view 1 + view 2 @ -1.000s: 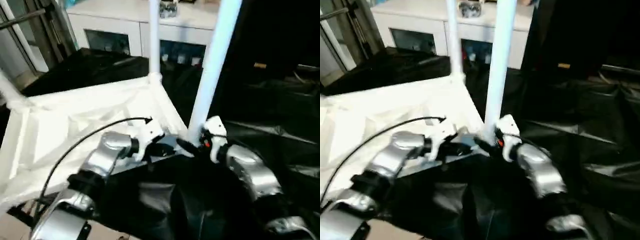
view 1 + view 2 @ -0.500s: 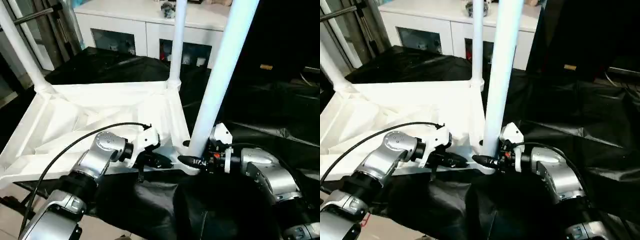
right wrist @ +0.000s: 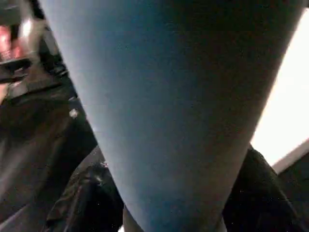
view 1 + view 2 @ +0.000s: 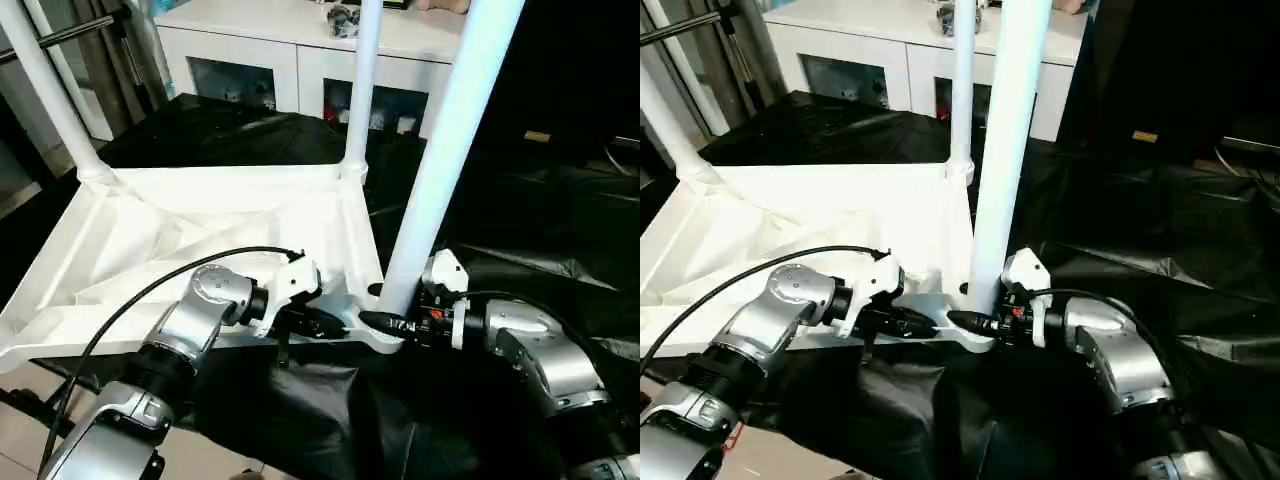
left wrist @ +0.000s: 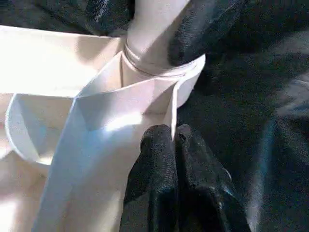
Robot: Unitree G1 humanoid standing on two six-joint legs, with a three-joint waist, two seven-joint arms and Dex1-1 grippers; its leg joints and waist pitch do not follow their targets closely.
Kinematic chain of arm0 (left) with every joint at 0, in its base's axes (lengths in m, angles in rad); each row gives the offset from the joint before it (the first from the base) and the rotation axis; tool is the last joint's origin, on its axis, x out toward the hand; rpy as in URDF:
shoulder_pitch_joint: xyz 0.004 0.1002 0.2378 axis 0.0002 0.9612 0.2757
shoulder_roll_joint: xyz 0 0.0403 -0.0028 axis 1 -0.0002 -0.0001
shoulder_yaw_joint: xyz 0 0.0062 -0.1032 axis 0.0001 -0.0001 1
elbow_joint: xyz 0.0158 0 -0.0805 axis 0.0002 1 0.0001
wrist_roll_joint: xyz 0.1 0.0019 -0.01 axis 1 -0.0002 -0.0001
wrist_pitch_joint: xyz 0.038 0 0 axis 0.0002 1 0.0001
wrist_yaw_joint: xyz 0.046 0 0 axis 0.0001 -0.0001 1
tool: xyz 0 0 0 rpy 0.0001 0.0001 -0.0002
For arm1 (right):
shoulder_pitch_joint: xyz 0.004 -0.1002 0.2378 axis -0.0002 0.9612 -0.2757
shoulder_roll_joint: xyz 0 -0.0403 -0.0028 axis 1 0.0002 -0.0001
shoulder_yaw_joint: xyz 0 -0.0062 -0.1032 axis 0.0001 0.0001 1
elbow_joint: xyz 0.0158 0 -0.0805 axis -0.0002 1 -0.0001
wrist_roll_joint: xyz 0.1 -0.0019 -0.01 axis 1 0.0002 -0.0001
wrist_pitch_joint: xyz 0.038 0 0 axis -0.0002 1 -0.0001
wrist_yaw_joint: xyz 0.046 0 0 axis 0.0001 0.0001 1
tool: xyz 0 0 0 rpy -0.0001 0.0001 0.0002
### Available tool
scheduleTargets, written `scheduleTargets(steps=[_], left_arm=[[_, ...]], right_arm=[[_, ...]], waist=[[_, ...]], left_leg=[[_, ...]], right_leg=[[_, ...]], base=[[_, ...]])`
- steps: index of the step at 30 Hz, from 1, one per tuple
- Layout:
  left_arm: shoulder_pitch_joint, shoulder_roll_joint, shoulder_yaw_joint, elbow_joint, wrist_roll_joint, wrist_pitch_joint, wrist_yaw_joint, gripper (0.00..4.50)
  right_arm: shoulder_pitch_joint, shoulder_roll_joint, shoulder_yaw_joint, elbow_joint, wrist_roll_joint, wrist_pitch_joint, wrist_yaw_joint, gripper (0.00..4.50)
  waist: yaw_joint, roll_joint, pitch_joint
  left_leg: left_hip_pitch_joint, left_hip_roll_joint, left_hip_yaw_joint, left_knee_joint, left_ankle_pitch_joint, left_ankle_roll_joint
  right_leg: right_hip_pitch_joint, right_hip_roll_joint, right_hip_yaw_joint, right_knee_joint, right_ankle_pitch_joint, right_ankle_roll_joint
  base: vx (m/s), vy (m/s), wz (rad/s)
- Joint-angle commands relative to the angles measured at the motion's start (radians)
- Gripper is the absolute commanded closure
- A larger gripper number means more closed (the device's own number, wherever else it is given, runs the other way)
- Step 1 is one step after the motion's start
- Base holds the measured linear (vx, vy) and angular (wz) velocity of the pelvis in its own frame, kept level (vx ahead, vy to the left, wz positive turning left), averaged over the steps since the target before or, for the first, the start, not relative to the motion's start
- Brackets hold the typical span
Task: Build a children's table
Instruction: Rotate leg to tighten
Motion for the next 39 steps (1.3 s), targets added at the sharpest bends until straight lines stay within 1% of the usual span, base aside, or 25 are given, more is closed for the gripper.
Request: scheduleTargets(steps=[1,2,3,4,5,6,7,8,10,13,14,16,18,20,22,23,24,25,27,29,31,33,35,38,39], left_arm=[[-0.034,-0.045,0.015,0.030,0.015,0.021,0.122,4.50],[-0.034,-0.045,0.015,0.030,0.015,0.021,0.122,4.50],[-0.055,-0.099,0.029,0.059,0.025,0.040,0.220,4.50],[-0.055,-0.099,0.029,0.059,0.025,0.040,0.220,4.50],[-0.058,-0.108,0.031,0.062,0.026,0.043,0.235,4.50],[-0.064,-0.133,0.034,0.068,0.026,0.055,0.268,4.50],[-0.064,-0.137,0.034,0.069,0.026,0.056,0.273,4.50],[-0.069,-0.161,0.035,0.078,0.032,0.058,0.305,4.50],[-0.070,-0.178,0.031,0.078,0.034,0.058,0.314,4.50],[-0.068,-0.184,0.023,0.074,0.033,0.056,0.305,4.50],[-0.068,-0.183,0.020,0.075,0.034,0.052,0.293,4.50],[-0.065,-0.177,0.015,0.073,0.035,0.048,0.275,4.50],[-0.057,-0.156,0.008,0.059,0.031,0.047,0.240,4.50],[-0.053,-0.140,0.004,0.052,0.027,0.043,0.215,4.50],[-0.050,-0.130,0.002,0.049,0.026,0.038,0.201,4.50],[-0.048,-0.115,-0.001,0.048,0.027,0.028,0.184,4.50],[-0.047,-0.107,-0.002,0.046,0.026,0.025,0.173,4.50],[-0.047,-0.107,-0.002,0.046,0.026,0.025,0.173,4.50],[-0.042,-0.074,-0.009,0.036,0.020,0.009,0.109,4.50],[-0.041,-0.064,-0.011,0.034,0.020,0.001,0.090,4.50],[-0.036,-0.051,-0.015,0.028,0.016,-0.016,0.052,4.50],[-0.029,-0.036,-0.017,0.018,0.010,-0.016,0.017,4.50],[-0.025,-0.020,-0.021,0.010,0.004,-0.018,-0.012,4.50],[-0.022,-0.009,-0.025,0.008,0.001,-0.023,-0.028,4.50],[-0.020,-0.002,-0.026,0.006,-0.001,-0.024,-0.042,4.50]], right_arm=[[0.006,0.061,0.023,0.073,-0.028,0.044,-0.112,2.43],[0.006,0.061,0.023,0.073,-0.028,0.044,-0.112,2.44],[-0.015,0.136,-0.010,0.149,-0.064,0.061,-0.296,2.45],[-0.015,0.136,-0.010,0.149,-0.064,0.061,-0.296,2.46],[-0.018,0.148,-0.015,0.160,-0.067,0.065,-0.321,2.46],[-0.031,0.181,-0.027,0.192,-0.079,0.075,-0.397,2.47],[-0.033,0.186,-0.029,0.197,-0.081,0.077,-0.409,2.48],[-0.051,0.214,-0.030,0.227,-0.102,0.086,-0.473,2.48],[-0.068,0.232,-0.024,0.251,-0.123,0.072,-0.507,2.48],[-0.083,0.244,-0.028,0.265,-0.117,0.048,-0.497,2.48],[-0.092,0.251,-0.042,0.270,-0.106,0.050,-0.492,2.15],[-0.099,0.252,-0.056,0.265,-0.081,0.065,-0.462,2.15],[-0.104,0.230,-0.046,0.252,-0.080,0.056,-0.420,1.74],[-0.101,0.201,-0.025,0.236,-0.091,0.035,-0.375,1.63],[-0.095,0.177,-0.007,0.221,-0.093,0.023,-0.327,1.63],[-0.081,0.138,0.020,0.191,-0.086,0.016,-0.234,1.63],[-0.074,0.116,0.033,0.178,-0.082,0.010,-0.184,1.63],[-0.074,0.116,0.033,0.178,-0.082,0.010,-0.184,1.63],[-0.058,0.049,0.048,0.150,-0.067,-0.007,-0.051,1.63],[-0.056,0.035,0.047,0.146,-0.062,-0.008,-0.024,1.63],[-0.052,0.016,0.046,0.139,-0.056,-0.015,0.011,1.63],[-0.048,0.001,0.042,0.129,-0.045,-0.015,0.036,1.63],[-0.041,-0.012,0.042,0.112,-0.027,-0.004,0.067,1.87],[-0.036,-0.020,0.045,0.099,-0.019,0.006,0.088,1.94],[-0.031,-0.023,0.049,0.090,-0.016,0.011,0.100,2.10]], waist=[[-0.004,-0.014,-0.042],[-0.008,-0.011,-0.039],[-0.014,-0.010,-0.039],[-0.017,-0.009,-0.038],[-0.022,-0.013,-0.038],[-0.023,-0.011,-0.038],[-0.025,-0.009,-0.039],[-0.028,-0.009,-0.035],[-0.032,-0.010,-0.036],[-0.033,-0.010,-0.038],[-0.035,-0.011,-0.037],[-0.037,-0.010,-0.038],[-0.039,-0.011,-0.038],[-0.038,-0.011,-0.041],[-0.037,-0.011,-0.047],[-0.035,-0.008,-0.049],[-0.035,-0.011,-0.050],[-0.036,-0.011,-0.050],[-0.030,-0.011,-0.056],[-0.028,-0.009,-0.055],[-0.022,-0.010,-0.053],[-0.020,-0.008,-0.051],[-0.016,-0.008,-0.049],[-0.015,-0.009,-0.049],[-0.014,-0.007,-0.050]], left_leg=[[0.007,0.043,-0.012,-0.068,-0.209,0.029],[0.007,0.042,-0.014,-0.071,-0.223,0.019],[0.006,0.041,-0.015,-0.073,-0.228,0.007],[0.007,0.040,-0.016,-0.075,-0.239,0.000],[0.007,0.039,-0.019,-0.076,-0.253,-0.005],[0.002,0.041,-0.021,-0.077,-0.246,-0.001],[0.004,0.042,-0.019,-0.077,-0.251,-0.002],[0.006,0.039,-0.020,-0.078,-0.274,-0.003],[0.010,0.036,-0.021,-0.076,-0.287,-0.004],[0.004,0.038,-0.021,-0.077,-0.272,0.006],[0.004,0.038,-0.020,-0.078,-0.274,0.010],[0.003,0.040,-0.021,-0.079,-0.271,0.013],[0.002,0.040,-0.021,-0.079,-0.276,0.018],[-0.001,0.041,-0.020,-0.077,-0.253,0.024],[-0.005,0.041,-0.017,-0.072,-0.199,0.032],[-0.005,0.041,-0.016,-0.069,-0.173,0.042],[-0.007,0.040,-0.014,-0.065,-0.156,0.056],[-0.009,0.040,-0.014,-0.064,-0.144,0.064],[-0.009,0.040,-0.013,-0.056,-0.100,0.086],[-0.010,0.041,-0.012,-0.056,-0.084,0.105],[-0.009,0.043,-0.010,-0.056,-0.099,0.108],[-0.006,0.046,-0.011,-0.059,-0.124,0.095],[-0.003,0.046,-0.011,-0.060,-0.144,0.082],[-0.001,0.047,-0.011,-0.063,-0.153,0.073],[-0.001,0.047,-0.012,-0.063,-0.150,0.068]], right_leg=[[0.038,-0.091,0.053,-0.096,-0.304,-0.172],[0.033,-0.090,0.053,-0.100,-0.345,-0.158],[0.032,-0.089,0.052,-0.102,-0.374,-0.147],[0.030,-0.089,0.052,-0.103,-0.389,-0.143],[0.033,-0.089,0.050,-0.106,-0.417,-0.130],[0.035,-0.092,0.052,-0.107,-0.406,-0.125],[0.031,-0.091,0.053,-0.107,-0.400,-0.127],[0.028,-0.089,0.051,-0.111,-0.427,-0.124],[0.026,-0.092,0.052,-0.117,-0.471,-0.112],[0.028,-0.092,0.054,-0.116,-0.456,-0.105],[0.027,-0.090,0.054,-0.117,-0.444,-0.106],[0.028,-0.090,0.054,-0.113,-0.421,-0.114],[0.029,-0.090,0.054,-0.112,-0.410,-0.123],[0.033,-0.091,0.056,-0.109,-0.375,-0.131],[0.038,-0.089,0.057,-0.096,-0.264,-0.157],[0.039,-0.087,0.055,-0.090,-0.198,-0.174],[0.044,-0.085,0.054,-0.084,-0.143,-0.189],[0.045,-0.085,0.054,-0.081,-0.118,-0.197],[0.051,-0.087,0.052,-0.072,-0.030,-0.219],[0.050,-0.085,0.051,-0.066,0.016,-0.238],[0.050,-0.085,0.049,-0.068,-0.006,-0.242],[0.048,-0.086,0.048,-0.072,-0.058,-0.238],[0.048,-0.087,0.050,-0.077,-0.099,-0.229],[0.046,-0.086,0.050,-0.077,-0.115,-0.224],[0.047,-0.087,0.051,-0.076,-0.116,-0.224]], base=[[0.000,0.000,0.00],[0.000,0.000,0.00],[0.000,0.000,0.00],[0.000,0.000,0.00],[0.000,0.000,0.00],[0.000,0.000,0.00],[0.000,0.000,0.00],[0.000,0.000,0.00],[0.000,0.000,0.00],[0.000,0.000,0.00],[0.000,0.000,0.00],[0.000,0.000,0.00],[0.000,0.000,0.00],[0.000,0.000,0.00],[0.000,0.000,0.00],[0.000,0.000,0.00],[0.000,0.000,0.00],[0.000,0.000,0.00],[0.000,0.000,0.00],[0.000,0.000,0.00],[0.000,0.000,0.00],[0.000,0.000,0.00],[0.000,0.000,0.00],[0.000,0.000,0.00],[0.000,0.000,0.00]])
